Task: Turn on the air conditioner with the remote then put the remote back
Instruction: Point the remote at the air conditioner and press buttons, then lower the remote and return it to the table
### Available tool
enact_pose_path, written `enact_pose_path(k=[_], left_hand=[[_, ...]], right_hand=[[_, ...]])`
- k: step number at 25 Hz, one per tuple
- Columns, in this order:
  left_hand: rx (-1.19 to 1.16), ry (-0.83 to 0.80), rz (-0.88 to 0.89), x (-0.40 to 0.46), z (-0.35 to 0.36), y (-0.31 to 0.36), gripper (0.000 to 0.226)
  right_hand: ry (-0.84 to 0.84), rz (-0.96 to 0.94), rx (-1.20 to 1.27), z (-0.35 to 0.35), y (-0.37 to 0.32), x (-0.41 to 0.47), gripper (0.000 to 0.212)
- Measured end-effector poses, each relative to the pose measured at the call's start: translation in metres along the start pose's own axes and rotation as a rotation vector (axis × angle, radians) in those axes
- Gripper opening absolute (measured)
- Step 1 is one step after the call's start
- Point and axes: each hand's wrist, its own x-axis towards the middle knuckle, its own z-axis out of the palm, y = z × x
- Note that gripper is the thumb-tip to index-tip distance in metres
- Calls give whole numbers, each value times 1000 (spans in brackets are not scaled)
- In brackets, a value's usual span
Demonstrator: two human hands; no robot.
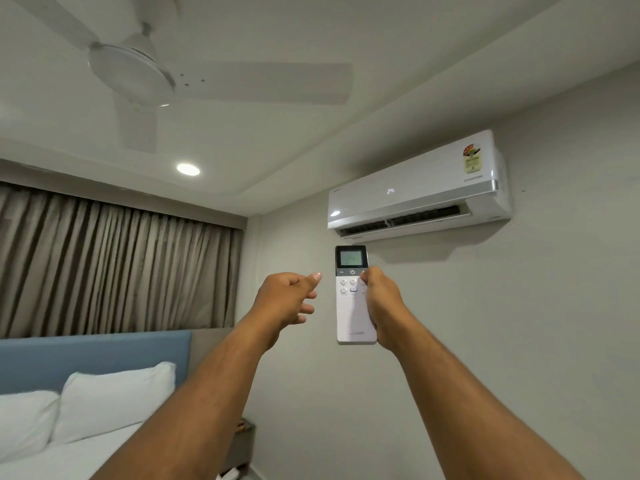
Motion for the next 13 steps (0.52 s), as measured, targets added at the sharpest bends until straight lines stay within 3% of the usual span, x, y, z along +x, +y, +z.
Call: enact_pose_path(k=[5,13], left_hand=[[127,-3,-70,-33,-66,-26,11],[128,236,-322,-89,-159,-81,9]], right_hand=[[-218,75,29,88,34,-13,28],[-498,176,86,201,93,-55,26]])
